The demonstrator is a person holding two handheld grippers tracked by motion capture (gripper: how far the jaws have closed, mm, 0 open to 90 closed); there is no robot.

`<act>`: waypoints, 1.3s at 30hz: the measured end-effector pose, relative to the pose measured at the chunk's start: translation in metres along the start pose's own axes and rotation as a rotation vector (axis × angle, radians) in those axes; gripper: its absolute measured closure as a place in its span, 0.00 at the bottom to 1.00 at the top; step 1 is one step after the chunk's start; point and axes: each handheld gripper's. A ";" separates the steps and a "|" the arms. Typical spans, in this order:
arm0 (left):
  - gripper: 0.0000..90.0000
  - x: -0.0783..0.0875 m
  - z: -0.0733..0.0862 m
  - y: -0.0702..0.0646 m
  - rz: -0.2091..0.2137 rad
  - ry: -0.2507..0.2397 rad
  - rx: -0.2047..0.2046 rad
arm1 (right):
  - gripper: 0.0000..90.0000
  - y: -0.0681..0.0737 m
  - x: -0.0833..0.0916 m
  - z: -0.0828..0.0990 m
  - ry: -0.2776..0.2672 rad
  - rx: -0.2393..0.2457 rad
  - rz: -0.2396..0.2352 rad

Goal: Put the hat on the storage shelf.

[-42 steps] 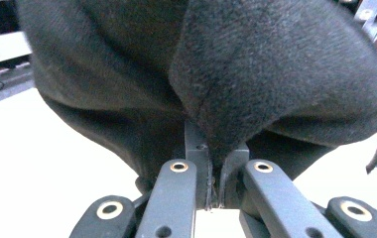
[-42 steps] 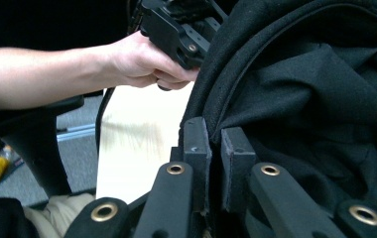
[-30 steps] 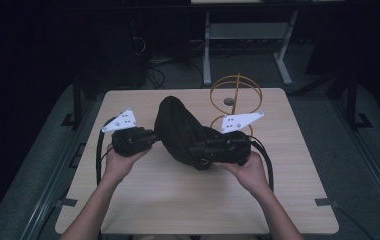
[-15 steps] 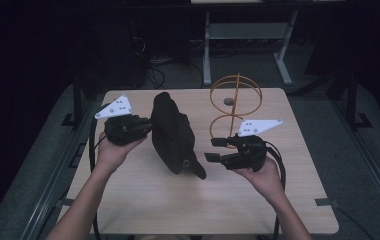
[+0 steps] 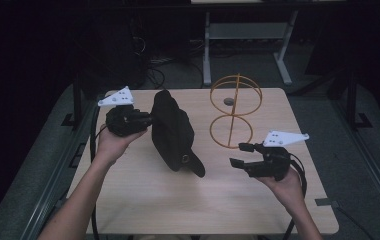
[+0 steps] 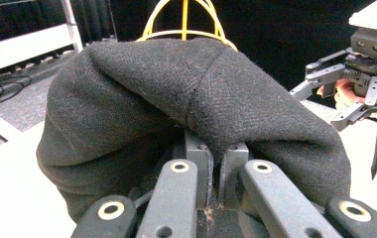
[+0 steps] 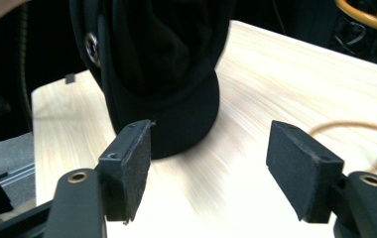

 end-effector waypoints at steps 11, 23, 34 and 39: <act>0.97 -0.003 -0.023 0.017 -0.004 -0.010 0.000 | 0.32 -0.031 0.032 0.033 -0.034 -0.090 0.086; 0.97 -0.020 -0.043 0.033 0.008 -0.009 0.006 | 0.30 -0.050 0.044 0.044 -0.026 -0.119 0.131; 0.97 -0.049 -0.071 0.049 0.028 0.001 -0.010 | 0.29 -0.059 0.057 0.046 -0.061 -0.145 0.162; 0.97 -0.063 -0.084 0.053 0.042 0.008 -0.021 | 0.29 -0.061 0.060 0.046 -0.070 -0.142 0.175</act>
Point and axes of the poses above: each handheld gripper's, and its own axes: x roughly backward along the jaws, z roughly out of its underside, y roughly to its left, and after that the axes turned 13 degrees about -x, right-handed
